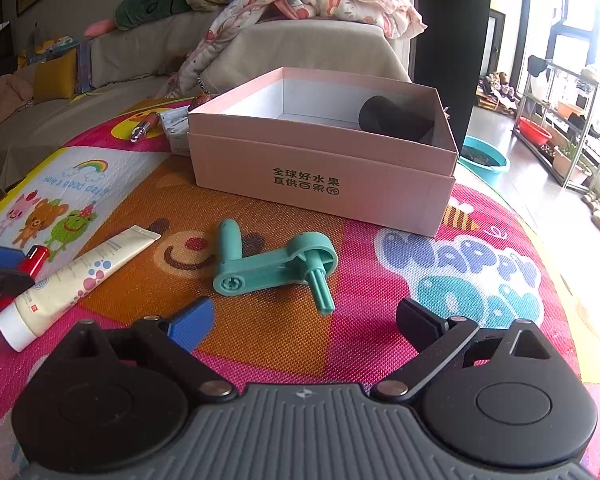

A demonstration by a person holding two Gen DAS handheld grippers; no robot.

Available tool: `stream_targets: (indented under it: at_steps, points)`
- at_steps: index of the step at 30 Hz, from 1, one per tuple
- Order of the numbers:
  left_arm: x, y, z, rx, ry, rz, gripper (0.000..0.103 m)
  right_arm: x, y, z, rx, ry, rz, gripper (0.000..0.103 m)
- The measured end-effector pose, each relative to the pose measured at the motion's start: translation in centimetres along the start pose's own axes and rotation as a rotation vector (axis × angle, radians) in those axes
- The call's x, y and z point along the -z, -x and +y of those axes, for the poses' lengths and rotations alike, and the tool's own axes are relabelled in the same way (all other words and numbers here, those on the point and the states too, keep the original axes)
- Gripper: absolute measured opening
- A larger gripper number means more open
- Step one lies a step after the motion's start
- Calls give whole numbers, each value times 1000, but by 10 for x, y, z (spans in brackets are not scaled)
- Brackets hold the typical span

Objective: Organize rigid objects

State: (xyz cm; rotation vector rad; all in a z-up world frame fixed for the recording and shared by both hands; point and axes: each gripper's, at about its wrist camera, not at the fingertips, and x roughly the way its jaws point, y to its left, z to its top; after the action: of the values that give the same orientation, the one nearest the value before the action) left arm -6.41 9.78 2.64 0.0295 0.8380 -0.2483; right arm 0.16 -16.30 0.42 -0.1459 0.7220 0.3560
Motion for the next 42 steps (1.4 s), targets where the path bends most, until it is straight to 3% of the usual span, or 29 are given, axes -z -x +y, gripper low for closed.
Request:
stream_targets:
  at_steps: [4,10,18,24,28,32,34,38,42]
  points:
    - [-1,-6,-6,0,-54,-34,28,0,0,0,-1,0,0,98]
    - [-9,-21,-13,-30,-129,-80,28,0,0,0,-1,0,0,98]
    - [1,-4,-4,15,-38,-30,29,0,0,0,2,4,-1,98]
    - [3,-7,-5,21,-30,-52,30,-3,-3,2,-6,9,5,98]
    - [4,-10,-15,-15,-71,-71,29,-11,-10,6,-15,25,1,98]
    - [8,-9,-18,-37,-60,-102,29,-17,-15,13,-28,50,-24,85]
    - [11,-9,-21,-41,-79,-128,27,-18,-16,18,-41,72,-33,72]
    - [11,-9,-22,-39,-94,-140,27,-17,-4,22,-38,118,-54,71]
    - [6,-2,-26,31,-121,-151,27,-11,22,16,-58,135,-73,71]
